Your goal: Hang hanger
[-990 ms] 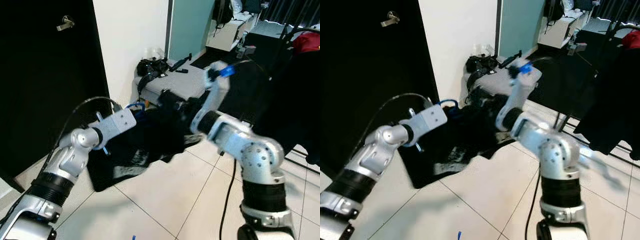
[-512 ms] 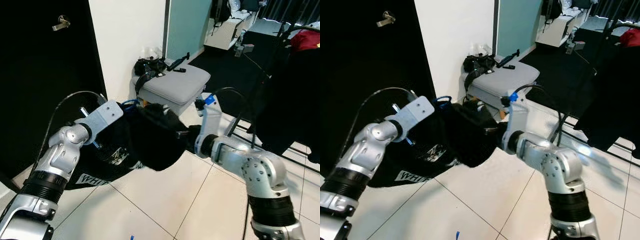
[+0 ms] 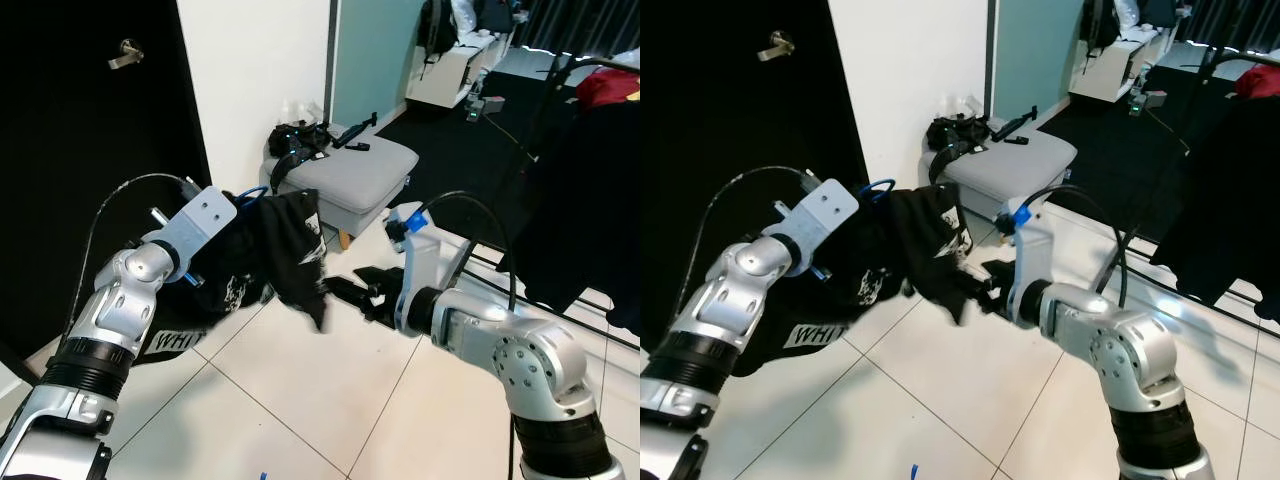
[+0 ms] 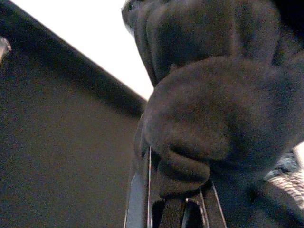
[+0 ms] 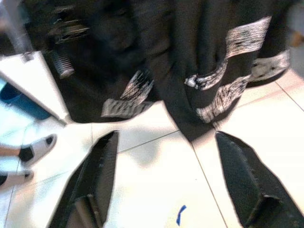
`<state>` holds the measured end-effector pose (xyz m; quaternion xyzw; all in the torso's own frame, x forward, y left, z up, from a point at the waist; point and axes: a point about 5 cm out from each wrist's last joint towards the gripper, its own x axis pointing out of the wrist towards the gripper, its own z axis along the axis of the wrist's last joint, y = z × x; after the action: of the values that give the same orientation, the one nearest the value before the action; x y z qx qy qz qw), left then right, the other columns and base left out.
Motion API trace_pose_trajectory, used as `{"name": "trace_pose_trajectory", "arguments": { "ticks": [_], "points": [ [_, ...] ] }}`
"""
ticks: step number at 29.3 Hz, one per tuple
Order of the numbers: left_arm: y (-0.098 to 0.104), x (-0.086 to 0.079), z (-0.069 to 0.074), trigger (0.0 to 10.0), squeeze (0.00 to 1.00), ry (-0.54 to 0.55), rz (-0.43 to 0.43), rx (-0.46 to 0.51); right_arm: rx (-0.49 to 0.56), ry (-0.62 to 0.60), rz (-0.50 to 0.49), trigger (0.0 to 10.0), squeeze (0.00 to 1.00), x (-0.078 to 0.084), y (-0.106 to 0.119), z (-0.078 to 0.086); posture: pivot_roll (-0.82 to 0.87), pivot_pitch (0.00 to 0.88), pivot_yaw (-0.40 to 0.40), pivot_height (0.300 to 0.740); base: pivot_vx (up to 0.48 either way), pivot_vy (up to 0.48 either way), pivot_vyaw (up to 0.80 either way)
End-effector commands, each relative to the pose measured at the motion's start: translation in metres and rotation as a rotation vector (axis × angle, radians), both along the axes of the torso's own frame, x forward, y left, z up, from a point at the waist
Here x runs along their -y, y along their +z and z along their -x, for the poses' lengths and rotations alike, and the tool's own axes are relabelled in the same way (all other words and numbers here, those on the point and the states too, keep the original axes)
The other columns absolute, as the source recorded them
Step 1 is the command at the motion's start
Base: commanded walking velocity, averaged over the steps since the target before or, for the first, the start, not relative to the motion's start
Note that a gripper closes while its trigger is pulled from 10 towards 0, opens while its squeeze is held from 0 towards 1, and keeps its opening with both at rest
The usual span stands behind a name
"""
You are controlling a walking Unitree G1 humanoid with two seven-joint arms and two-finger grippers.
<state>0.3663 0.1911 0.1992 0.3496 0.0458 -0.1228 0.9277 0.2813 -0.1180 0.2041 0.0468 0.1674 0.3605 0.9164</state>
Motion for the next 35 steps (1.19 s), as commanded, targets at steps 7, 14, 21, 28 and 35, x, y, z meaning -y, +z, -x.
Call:
{"name": "trace_pose_trajectory", "arguments": {
  "ticks": [7, 14, 21, 28, 35],
  "points": [
    [0.012, 0.021, 0.004, 10.0, 0.00, -0.217, 0.190, 0.058, 0.264, 0.244, -0.097, 10.0, 1.00, 0.022, 0.043, 0.029, 0.01, 0.057, -0.040, 0.740, 0.000, 0.000, 0.00],
    [0.013, 0.025, 0.029, 10.0, 0.00, -0.577, 0.190, -0.058, 0.454, 0.172, 0.001, 10.0, 1.00, 0.101, 0.091, 0.038, 0.00, 0.058, -0.039, 0.740, 0.000, 0.000, 0.00],
    [0.015, 0.027, 0.046, 10.0, 0.00, -0.797, 0.094, -0.174, 0.376, 0.326, 0.261, 10.0, 0.16, 0.113, 0.087, 0.044, 0.00, 0.058, -0.037, 0.740, 0.000, 0.000, 0.00],
    [0.019, 0.054, 0.058, 10.0, 0.00, -1.000, 0.051, -0.202, 0.228, 0.658, 0.325, 10.0, 0.00, 0.086, 0.062, 0.054, 0.01, 0.054, -0.039, 0.740, 0.000, 0.000, 0.00],
    [0.026, 0.073, 0.071, 10.0, 0.00, -1.170, 0.030, -0.209, 0.242, 0.779, 0.338, 10.0, 0.00, 0.072, 0.058, 0.048, 0.01, 0.051, -0.043, 0.740, 0.000, 0.000, 0.00]
  ]
}}
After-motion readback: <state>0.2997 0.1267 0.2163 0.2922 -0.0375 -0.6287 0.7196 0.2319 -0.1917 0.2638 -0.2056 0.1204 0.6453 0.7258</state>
